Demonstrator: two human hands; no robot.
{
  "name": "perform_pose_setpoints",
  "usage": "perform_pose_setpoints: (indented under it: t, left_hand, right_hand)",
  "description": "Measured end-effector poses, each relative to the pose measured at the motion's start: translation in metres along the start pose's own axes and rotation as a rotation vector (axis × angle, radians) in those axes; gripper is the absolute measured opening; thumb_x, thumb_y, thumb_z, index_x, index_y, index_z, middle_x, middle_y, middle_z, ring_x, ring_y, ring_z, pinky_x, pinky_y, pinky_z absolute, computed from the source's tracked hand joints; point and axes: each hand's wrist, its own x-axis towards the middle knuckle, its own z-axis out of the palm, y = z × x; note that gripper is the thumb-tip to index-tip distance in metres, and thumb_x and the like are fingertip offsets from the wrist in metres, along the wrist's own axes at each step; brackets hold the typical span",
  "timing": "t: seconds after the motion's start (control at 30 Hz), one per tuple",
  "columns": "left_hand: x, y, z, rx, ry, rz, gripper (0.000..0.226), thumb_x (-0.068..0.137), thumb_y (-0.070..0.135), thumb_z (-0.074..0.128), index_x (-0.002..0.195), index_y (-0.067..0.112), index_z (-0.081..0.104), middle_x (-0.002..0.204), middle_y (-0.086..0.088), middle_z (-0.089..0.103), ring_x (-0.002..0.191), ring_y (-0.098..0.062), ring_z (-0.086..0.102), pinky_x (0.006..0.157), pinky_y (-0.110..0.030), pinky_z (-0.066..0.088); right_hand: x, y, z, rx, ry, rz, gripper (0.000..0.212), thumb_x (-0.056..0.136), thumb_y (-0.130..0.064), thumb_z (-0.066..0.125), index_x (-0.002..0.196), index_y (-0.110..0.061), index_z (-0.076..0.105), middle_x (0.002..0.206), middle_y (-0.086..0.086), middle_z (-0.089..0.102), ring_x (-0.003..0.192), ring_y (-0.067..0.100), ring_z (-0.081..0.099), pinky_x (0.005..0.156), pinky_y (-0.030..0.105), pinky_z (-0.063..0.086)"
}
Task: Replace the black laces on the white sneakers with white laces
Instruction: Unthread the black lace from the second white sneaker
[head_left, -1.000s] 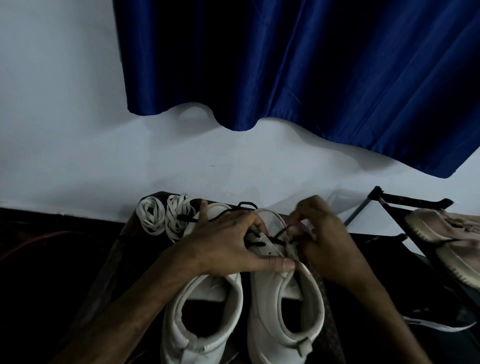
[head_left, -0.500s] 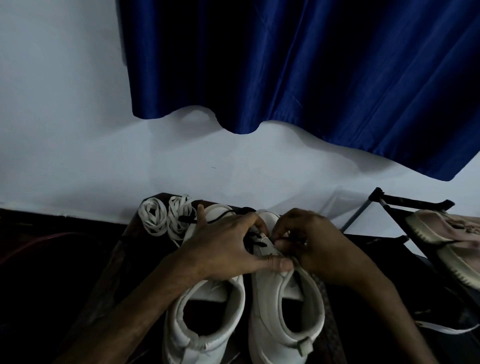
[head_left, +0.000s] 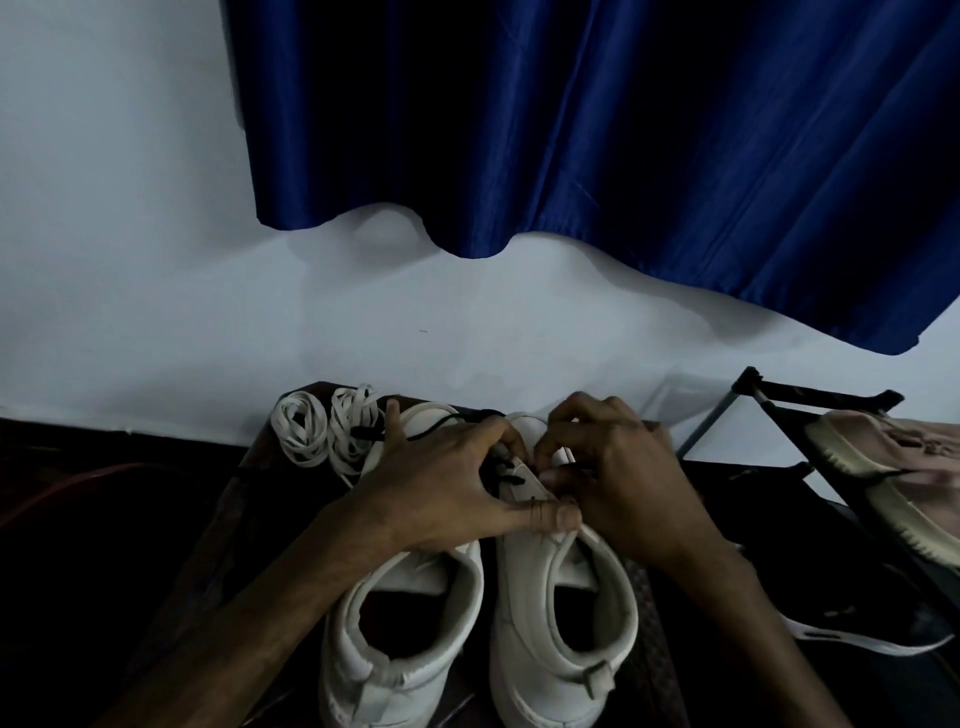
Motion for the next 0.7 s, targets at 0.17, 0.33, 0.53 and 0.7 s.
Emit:
perform_pose_setpoints:
  t: [0.17, 0.33, 0.53, 0.7]
  left_hand:
    - [-0.001, 0.001, -0.002, -0.003, -0.009, -0.016, 0.07, 0.054, 0.093, 0.048, 0.103, 0.044, 0.045, 0.109, 0.029, 0.057, 0.11, 0.006, 0.05, 0.114, -0.06, -0.016]
    - [-0.001, 0.001, -0.001, -0.008, 0.006, -0.016, 0.071, 0.05, 0.093, 0.047, 0.101, 0.043, 0.045, 0.106, 0.03, 0.058, 0.108, 0.005, 0.051, 0.115, -0.06, -0.014]
    - [-0.001, 0.002, 0.0, -0.024, -0.007, -0.025, 0.074, 0.053, 0.091, 0.048, 0.111, 0.044, 0.048, 0.106, 0.03, 0.057, 0.113, 0.003, 0.048, 0.116, -0.06, -0.01]
    - [-0.002, 0.003, -0.002, -0.033, 0.0, -0.02, 0.07, 0.055, 0.089, 0.051, 0.107, 0.043, 0.048, 0.112, 0.028, 0.058, 0.12, 0.002, 0.049, 0.114, -0.06, -0.015]
  right_hand:
    - [-0.013, 0.046, -0.038, 0.021, 0.187, 0.179, 0.023, 0.079, -0.024, 0.075, 0.077, -0.042, 0.06, 0.097, -0.024, 0.048, 0.093, 0.007, 0.053, 0.077, 0.047, 0.05]
    - [-0.02, 0.063, -0.031, 0.089, 0.089, 0.258, 0.026, 0.076, -0.026, 0.081, 0.077, -0.045, 0.063, 0.097, -0.015, 0.054, 0.086, 0.009, 0.058, 0.079, 0.047, 0.053]
    - [0.008, 0.013, -0.02, 0.189, -0.158, -0.039, 0.016, 0.079, -0.022, 0.078, 0.086, -0.036, 0.074, 0.099, -0.016, 0.056, 0.081, 0.001, 0.054, 0.078, 0.026, 0.05]
    - [0.012, 0.012, -0.002, 0.199, -0.14, 0.031, 0.02, 0.073, -0.02, 0.079, 0.081, -0.036, 0.07, 0.084, -0.02, 0.058, 0.071, -0.003, 0.048, 0.077, 0.043, 0.051]
